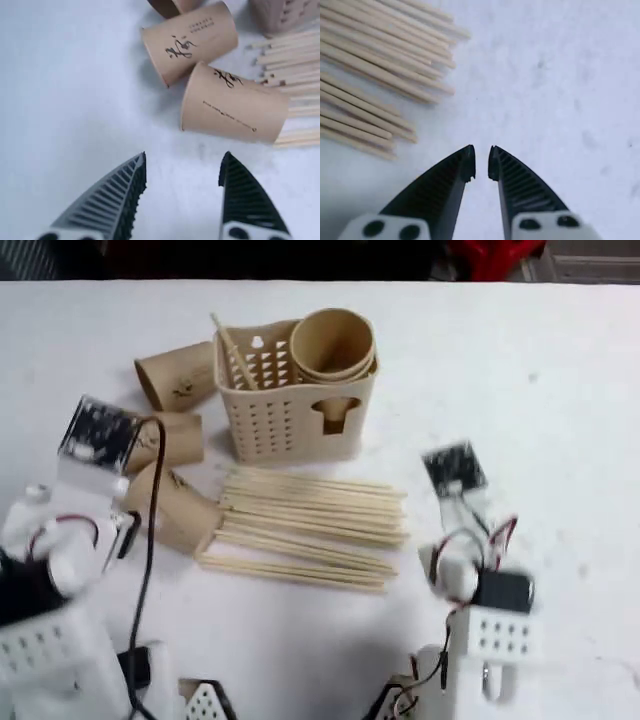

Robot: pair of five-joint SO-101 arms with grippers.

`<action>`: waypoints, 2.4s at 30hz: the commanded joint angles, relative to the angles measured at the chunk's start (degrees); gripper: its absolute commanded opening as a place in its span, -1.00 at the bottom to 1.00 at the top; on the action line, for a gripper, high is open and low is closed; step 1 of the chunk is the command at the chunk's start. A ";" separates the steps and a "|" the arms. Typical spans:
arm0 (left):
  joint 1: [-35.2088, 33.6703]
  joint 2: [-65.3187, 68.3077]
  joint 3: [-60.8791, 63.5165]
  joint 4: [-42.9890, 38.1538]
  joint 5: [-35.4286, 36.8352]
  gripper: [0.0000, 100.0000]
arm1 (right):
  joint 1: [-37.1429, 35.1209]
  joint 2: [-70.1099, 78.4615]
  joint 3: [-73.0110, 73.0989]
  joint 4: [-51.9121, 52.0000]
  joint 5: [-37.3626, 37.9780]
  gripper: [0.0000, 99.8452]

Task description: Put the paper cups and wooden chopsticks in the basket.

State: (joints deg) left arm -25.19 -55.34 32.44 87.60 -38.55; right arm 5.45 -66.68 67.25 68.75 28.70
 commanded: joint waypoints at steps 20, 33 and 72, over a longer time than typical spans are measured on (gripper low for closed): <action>2.51 57.63 -35.87 12.13 -34.55 -0.49 | 7.69 -36.35 29.01 -0.22 6.24 -0.88; 2.59 64.40 -35.78 9.76 -45.27 -0.49 | 7.69 -36.35 29.54 -1.01 6.24 -0.88; -1.71 16.04 -4.40 8.00 -38.24 -0.60 | 7.78 -36.35 29.54 -1.89 6.15 -0.88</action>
State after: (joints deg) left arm -26.42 -29.05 26.99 100.79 -79.96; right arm 12.48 -102.55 96.35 67.43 34.42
